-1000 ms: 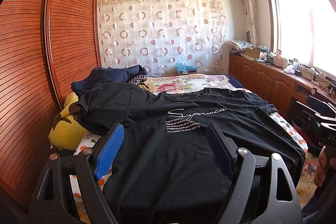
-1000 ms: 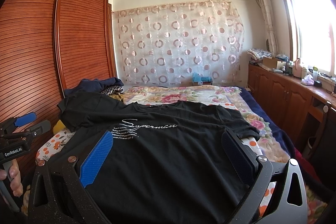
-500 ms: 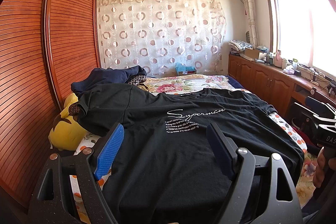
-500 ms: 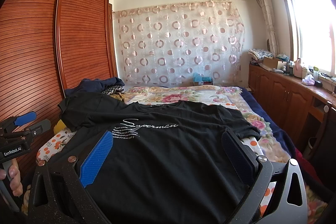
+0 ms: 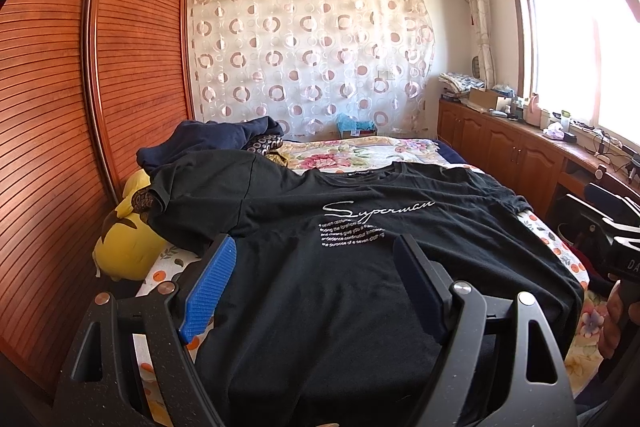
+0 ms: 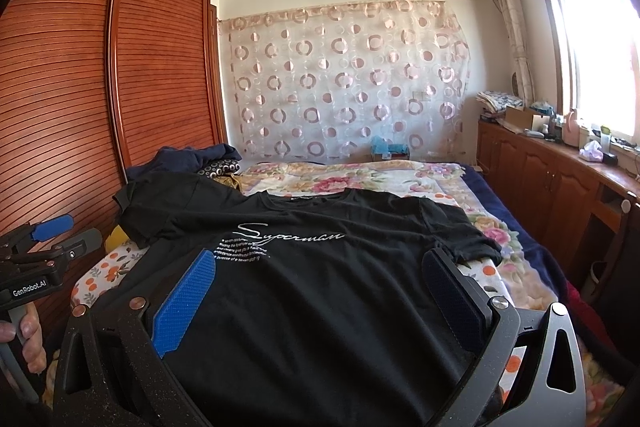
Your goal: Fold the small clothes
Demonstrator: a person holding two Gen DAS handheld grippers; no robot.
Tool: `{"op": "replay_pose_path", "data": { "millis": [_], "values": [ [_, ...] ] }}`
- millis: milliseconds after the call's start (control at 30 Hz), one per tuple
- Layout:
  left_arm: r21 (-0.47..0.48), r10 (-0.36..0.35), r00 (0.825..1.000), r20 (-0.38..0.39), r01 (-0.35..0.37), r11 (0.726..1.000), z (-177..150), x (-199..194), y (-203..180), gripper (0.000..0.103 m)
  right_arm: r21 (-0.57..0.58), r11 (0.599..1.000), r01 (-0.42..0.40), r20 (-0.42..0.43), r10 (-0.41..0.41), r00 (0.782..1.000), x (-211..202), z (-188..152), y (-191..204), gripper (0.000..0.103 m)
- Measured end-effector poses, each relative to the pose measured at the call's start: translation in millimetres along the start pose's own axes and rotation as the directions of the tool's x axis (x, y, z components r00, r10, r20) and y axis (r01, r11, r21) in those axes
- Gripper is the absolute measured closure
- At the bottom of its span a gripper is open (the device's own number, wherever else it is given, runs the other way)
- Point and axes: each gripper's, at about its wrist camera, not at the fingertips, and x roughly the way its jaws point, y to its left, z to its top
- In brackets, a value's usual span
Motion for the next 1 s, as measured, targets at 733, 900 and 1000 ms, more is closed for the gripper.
{"op": "replay_pose_path", "data": {
  "millis": [733, 900, 1000],
  "values": [
    [-0.041, 0.092, 0.990, -0.109, -0.097, 0.994, -30, 48, 90, 0.021, -0.119, 0.976, -0.183, -0.089, 0.173, 0.981, 80, -3, 29, 0.000],
    [-0.010, 0.115, 0.984, -0.138, -0.118, 0.993, -31, 64, 114, 0.021, -0.139, 0.960, -0.242, -0.131, 0.225, 0.966, 95, -2, 29, 0.000],
    [-0.010, 0.125, 0.982, -0.141, -0.128, 0.992, -27, 76, 133, 0.021, -0.135, 0.950, -0.281, -0.172, 0.256, 0.951, 105, -2, 23, 0.000]
  ]
}}
